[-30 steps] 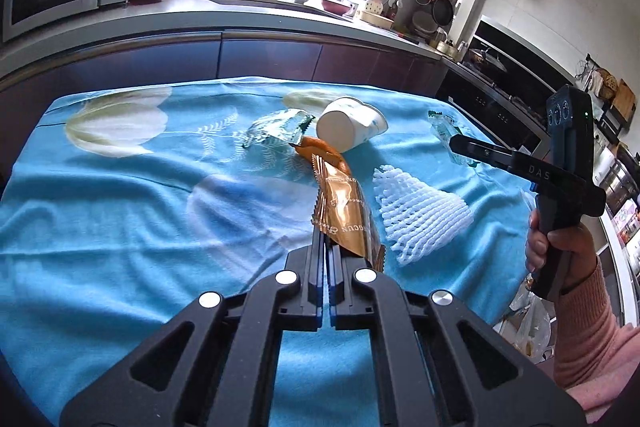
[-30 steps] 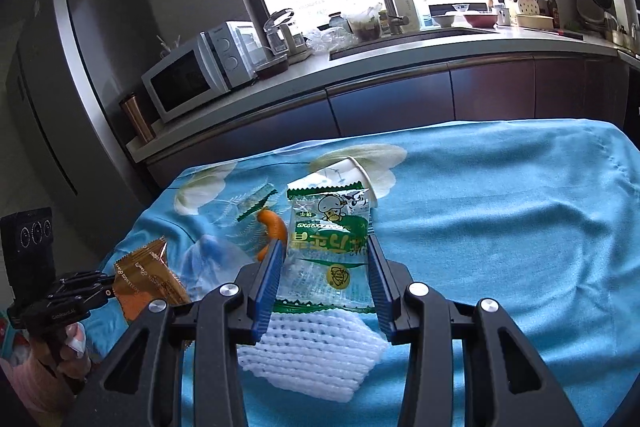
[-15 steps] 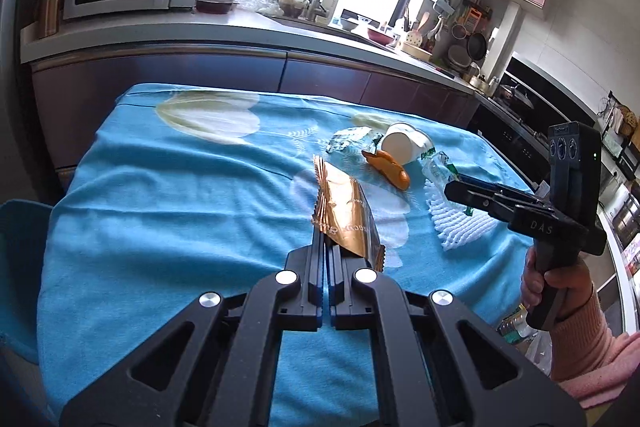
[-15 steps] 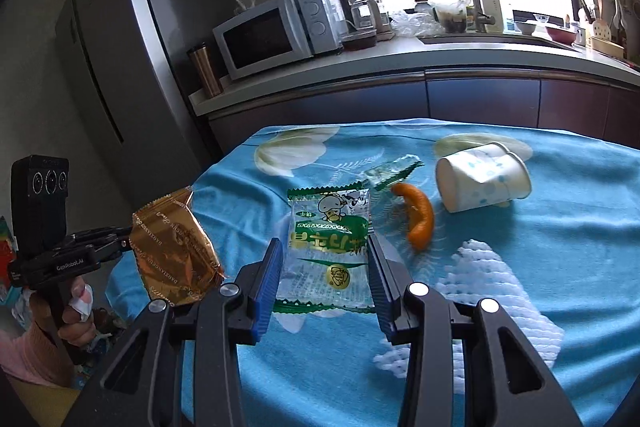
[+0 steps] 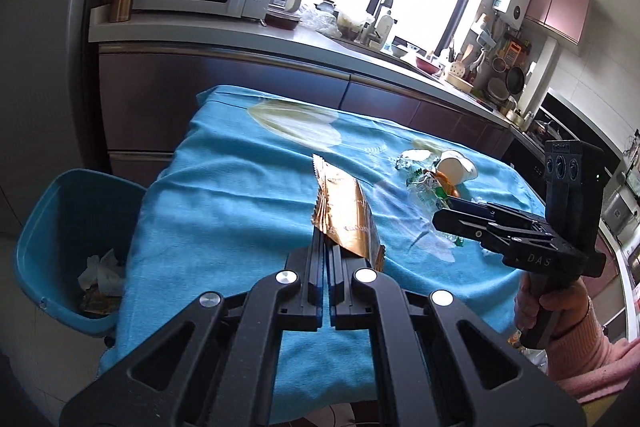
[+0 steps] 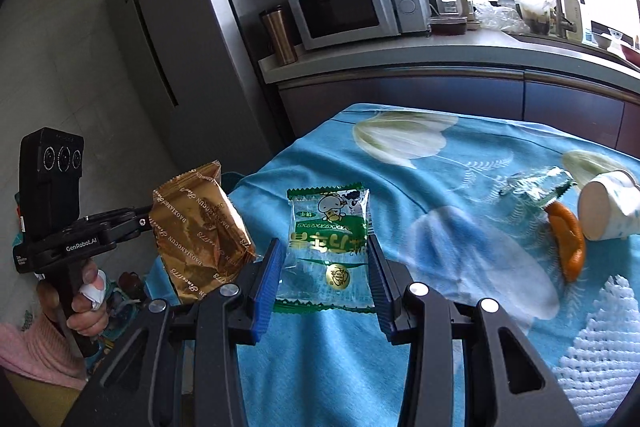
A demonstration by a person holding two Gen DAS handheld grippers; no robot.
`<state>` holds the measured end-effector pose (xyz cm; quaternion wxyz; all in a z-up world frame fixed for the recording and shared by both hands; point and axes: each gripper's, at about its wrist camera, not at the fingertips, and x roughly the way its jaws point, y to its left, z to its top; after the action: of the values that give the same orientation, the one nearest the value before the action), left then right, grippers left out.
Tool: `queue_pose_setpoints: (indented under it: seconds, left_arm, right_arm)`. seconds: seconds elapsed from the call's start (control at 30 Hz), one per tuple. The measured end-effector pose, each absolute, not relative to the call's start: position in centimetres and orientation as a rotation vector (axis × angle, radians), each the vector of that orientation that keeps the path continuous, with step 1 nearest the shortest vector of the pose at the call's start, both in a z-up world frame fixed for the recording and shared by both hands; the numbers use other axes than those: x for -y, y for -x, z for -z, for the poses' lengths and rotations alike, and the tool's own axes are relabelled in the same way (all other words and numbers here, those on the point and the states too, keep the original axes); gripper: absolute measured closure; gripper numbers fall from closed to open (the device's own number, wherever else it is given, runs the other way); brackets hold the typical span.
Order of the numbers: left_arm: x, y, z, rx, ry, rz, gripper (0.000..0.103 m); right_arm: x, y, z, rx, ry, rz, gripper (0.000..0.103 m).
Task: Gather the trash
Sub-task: 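Carry the snack packet and gold wrapper over the teal bin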
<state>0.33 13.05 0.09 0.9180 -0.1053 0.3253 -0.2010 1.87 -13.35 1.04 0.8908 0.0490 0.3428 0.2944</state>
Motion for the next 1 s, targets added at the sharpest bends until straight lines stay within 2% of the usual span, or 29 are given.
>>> queue_pose_setpoints:
  seconds: [1.0]
  left_arm:
    - [-29.4, 1.3, -0.7, -0.586, 0.334, 0.040, 0.101]
  right_arm:
    - [-3.4, -6.0, -1.7, -0.772, 0.052, -0.927, 0.063]
